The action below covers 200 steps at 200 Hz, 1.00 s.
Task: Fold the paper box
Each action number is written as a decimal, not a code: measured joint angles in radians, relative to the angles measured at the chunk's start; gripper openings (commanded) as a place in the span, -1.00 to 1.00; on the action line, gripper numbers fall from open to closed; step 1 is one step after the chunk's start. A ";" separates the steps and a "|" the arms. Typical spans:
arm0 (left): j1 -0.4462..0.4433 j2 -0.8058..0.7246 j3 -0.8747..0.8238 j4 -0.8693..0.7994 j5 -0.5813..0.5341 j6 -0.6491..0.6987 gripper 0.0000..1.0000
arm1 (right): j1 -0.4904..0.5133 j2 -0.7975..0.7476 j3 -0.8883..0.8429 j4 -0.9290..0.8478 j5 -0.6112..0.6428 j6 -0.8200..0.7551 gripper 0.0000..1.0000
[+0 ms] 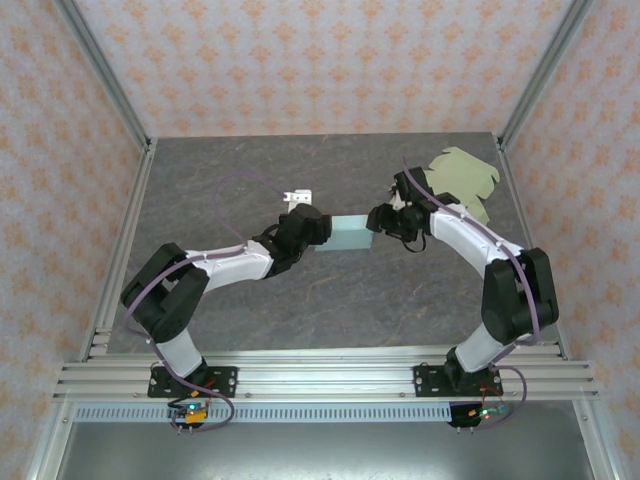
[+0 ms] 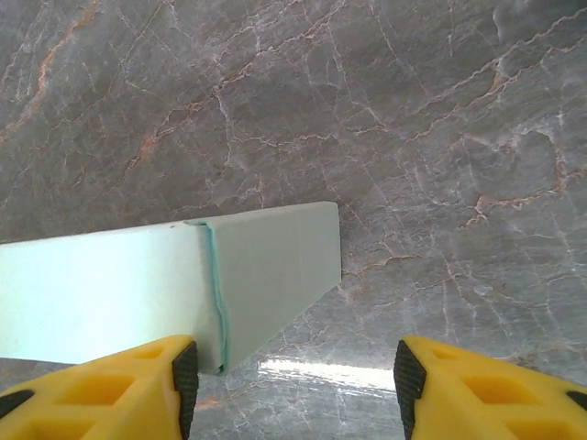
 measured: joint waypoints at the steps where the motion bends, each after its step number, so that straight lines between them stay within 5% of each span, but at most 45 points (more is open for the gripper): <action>1: 0.000 0.000 0.000 0.000 0.000 0.000 0.48 | 0.000 0.000 0.002 -0.003 0.001 0.000 0.19; 123: 0.010 0.010 -0.003 0.048 0.039 0.055 0.56 | -0.002 -0.014 -0.013 0.028 0.094 -0.019 0.22; 200: 0.140 -0.042 0.084 -0.114 0.290 0.098 0.62 | -0.002 0.002 -0.013 0.023 0.125 -0.018 0.24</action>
